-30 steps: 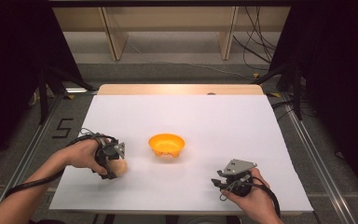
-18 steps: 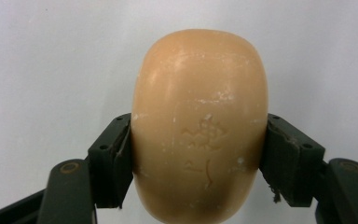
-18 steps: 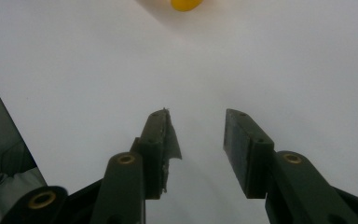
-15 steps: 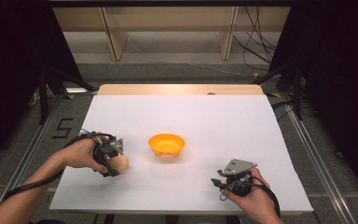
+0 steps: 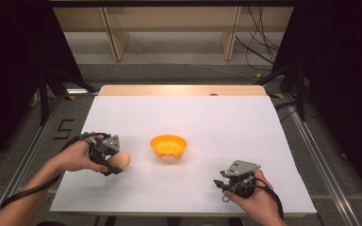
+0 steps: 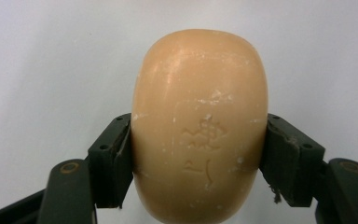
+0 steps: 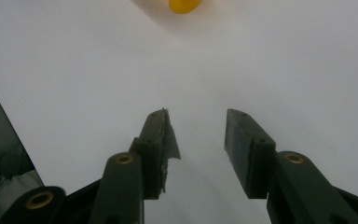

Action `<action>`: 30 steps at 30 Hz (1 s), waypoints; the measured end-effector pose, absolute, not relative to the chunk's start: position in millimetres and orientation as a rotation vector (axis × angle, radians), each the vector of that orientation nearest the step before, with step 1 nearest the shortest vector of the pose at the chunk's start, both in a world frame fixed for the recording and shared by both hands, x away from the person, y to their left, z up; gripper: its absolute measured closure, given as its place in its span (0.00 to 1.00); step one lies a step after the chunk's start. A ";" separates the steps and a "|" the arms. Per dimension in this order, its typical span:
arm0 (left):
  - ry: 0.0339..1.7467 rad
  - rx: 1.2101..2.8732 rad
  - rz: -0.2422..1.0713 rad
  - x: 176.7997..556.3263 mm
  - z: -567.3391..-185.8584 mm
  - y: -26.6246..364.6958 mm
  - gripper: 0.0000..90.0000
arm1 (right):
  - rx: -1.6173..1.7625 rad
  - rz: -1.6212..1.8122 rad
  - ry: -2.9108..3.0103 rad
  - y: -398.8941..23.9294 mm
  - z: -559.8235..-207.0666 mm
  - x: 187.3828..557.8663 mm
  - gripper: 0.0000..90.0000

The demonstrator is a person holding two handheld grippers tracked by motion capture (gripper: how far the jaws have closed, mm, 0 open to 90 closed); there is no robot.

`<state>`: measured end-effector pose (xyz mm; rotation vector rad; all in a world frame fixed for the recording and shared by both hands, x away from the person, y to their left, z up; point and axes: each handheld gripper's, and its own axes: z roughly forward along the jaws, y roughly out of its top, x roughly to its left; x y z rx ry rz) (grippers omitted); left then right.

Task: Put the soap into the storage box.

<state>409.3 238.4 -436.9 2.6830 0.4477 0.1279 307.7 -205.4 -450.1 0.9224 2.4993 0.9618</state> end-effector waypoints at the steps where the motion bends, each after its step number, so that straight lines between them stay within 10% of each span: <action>1: 0.448 2.683 0.128 409.3 -436.9 238.4 0.36 | 0.922 0.962 2.499 -205.4 -450.1 307.7 0.67; 30: 0.500 2.487 0.180 416.7 -428.1 237.8 0.36 | 0.930 0.973 2.491 -205.6 -450.1 307.1 0.66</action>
